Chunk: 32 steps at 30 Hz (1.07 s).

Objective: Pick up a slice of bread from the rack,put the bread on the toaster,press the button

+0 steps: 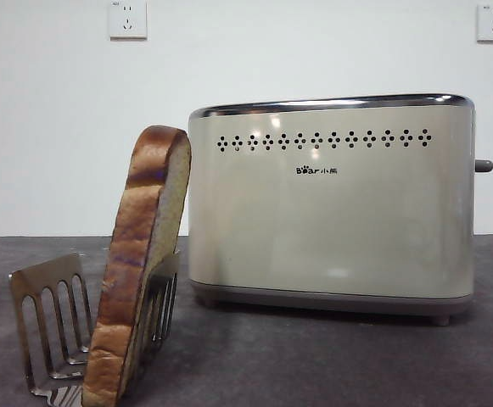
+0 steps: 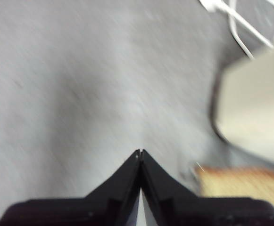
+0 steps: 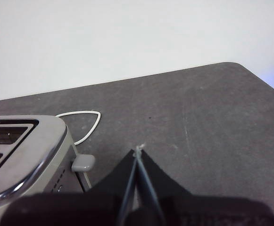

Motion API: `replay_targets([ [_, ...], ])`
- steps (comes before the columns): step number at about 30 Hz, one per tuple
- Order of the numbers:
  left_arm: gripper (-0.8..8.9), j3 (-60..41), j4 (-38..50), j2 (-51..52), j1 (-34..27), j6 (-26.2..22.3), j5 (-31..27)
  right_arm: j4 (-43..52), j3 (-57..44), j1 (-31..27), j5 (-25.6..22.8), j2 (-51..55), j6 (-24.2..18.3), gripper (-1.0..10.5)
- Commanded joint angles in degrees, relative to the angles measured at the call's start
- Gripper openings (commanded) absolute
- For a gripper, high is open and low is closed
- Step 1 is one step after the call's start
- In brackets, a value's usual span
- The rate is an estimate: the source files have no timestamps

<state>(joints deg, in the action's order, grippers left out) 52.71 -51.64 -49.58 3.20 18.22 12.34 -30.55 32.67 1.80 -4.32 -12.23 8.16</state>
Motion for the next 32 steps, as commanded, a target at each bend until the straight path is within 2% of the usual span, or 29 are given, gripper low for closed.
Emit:
replay_targets([
  [1,-0.04,5.9,-7.6,-2.2,2.0,0.7,0.3,0.0,1.3,0.1,-0.2,-1.7,0.2,0.0],
  [5,-0.03,13.1,-16.7,-5.6,5.1,0.7,0.1,0.0,2.8,0.1,-0.2,-3.9,0.2,0.0],
  [9,-0.03,17.7,-21.7,-8.2,8.6,1.2,0.1,-0.9,3.6,0.1,-0.2,-5.3,0.2,0.0],
  [17,-0.03,20.4,-23.8,-13.6,20.2,6.6,-0.7,-5.2,3.7,0.1,1.6,-7.1,0.2,0.0],
  [22,0.13,20.6,-23.7,-17.4,29.7,12.3,-5.9,-6.0,3.8,0.1,2.9,-7.2,0.2,0.0],
  [28,1.32,22.1,-22.3,-21.7,40.9,17.6,-9.7,-6.0,3.8,0.1,2.8,-7.2,0.2,0.0],
  [29,1.93,22.7,-22.1,-22.4,42.2,17.8,-9.7,-6.0,3.8,0.1,2.8,-7.2,0.2,0.0],
  [32,5.08,25.3,-22.2,-25.3,45.5,17.7,-9.4,-5.9,3.8,0.1,2.8,-7.2,0.2,0.0],
])
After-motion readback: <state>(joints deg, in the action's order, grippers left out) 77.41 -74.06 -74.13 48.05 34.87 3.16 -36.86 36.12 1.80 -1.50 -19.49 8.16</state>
